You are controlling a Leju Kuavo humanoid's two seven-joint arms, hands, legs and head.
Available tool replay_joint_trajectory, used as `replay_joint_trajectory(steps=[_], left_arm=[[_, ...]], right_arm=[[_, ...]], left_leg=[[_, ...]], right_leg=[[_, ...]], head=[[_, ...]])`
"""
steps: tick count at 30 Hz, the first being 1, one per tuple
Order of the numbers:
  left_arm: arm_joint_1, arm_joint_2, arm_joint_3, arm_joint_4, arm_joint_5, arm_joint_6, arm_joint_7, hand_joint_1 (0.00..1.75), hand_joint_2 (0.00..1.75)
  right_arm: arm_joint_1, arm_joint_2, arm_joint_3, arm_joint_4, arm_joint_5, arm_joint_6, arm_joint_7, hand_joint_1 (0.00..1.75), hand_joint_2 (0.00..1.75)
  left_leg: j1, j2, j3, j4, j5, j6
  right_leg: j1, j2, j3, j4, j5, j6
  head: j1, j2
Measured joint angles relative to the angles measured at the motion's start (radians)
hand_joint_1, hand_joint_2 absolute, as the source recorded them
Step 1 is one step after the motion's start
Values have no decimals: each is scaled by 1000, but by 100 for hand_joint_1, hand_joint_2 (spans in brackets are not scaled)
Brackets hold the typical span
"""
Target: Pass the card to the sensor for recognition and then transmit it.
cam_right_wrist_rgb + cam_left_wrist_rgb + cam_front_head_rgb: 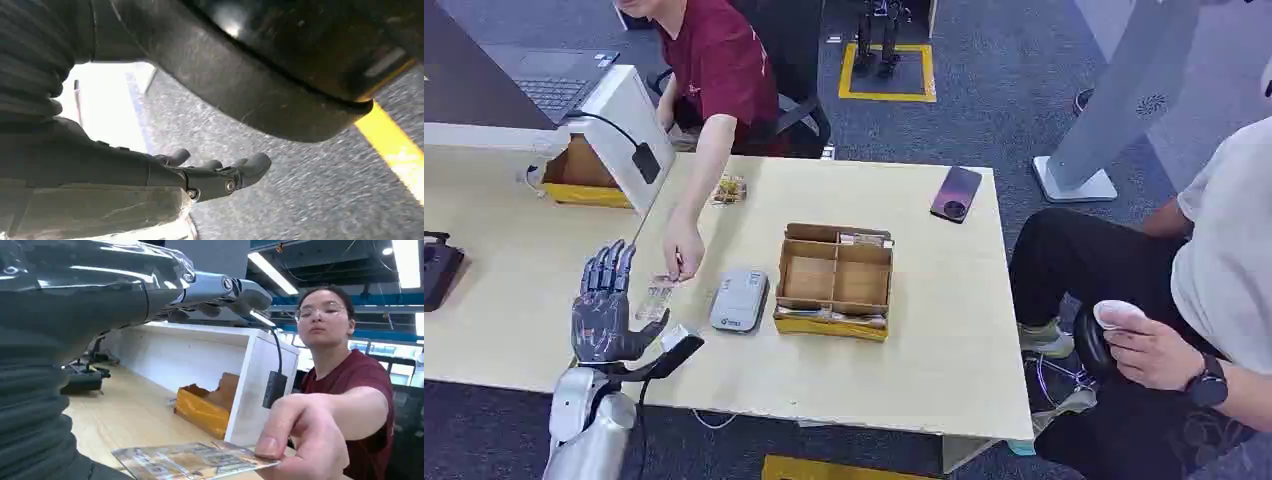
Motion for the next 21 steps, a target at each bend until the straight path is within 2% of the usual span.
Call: replay_joint_trajectory(steps=[3, 4, 5, 17, 21], left_arm=[[0, -5, 0, 0, -3, 0, -1, 0, 175], [0, -6, 0, 0, -5, 0, -2, 157, 175], [-1, -7, 0, 0, -6, 0, -4, 175, 175], [-3, -9, 4, 0, 23, 0, -75, 175, 175], [-7, -9, 6, 0, 26, 0, -82, 175, 175]], right_arm=[[0, 4, 0, -1, 5, 0, 8, 0, 175], [0, 4, 0, -1, 5, 1, 8, 0, 175], [0, 4, 0, -1, 5, 1, 8, 0, 175], [-1, 5, 0, -2, 7, 0, 8, 0, 175], [-1, 5, 0, -3, 7, 0, 8, 0, 175]], left_leg=[[0, 0, 0, 0, 0, 0], [0, 0, 0, 0, 0, 0], [1, 0, 0, 0, 0, 0], [2, 0, 0, 0, 0, 0], [2, 0, 0, 0, 0, 0]], right_leg=[[0, 0, 0, 0, 0, 0], [1, 0, 0, 0, 0, 0], [1, 0, 0, 0, 0, 0], [2, 0, 0, 0, 0, -1], [2, 0, 0, 0, 0, -1]], head=[[1, 0], [1, 0], [1, 0], [1, 0], [1, 0]])
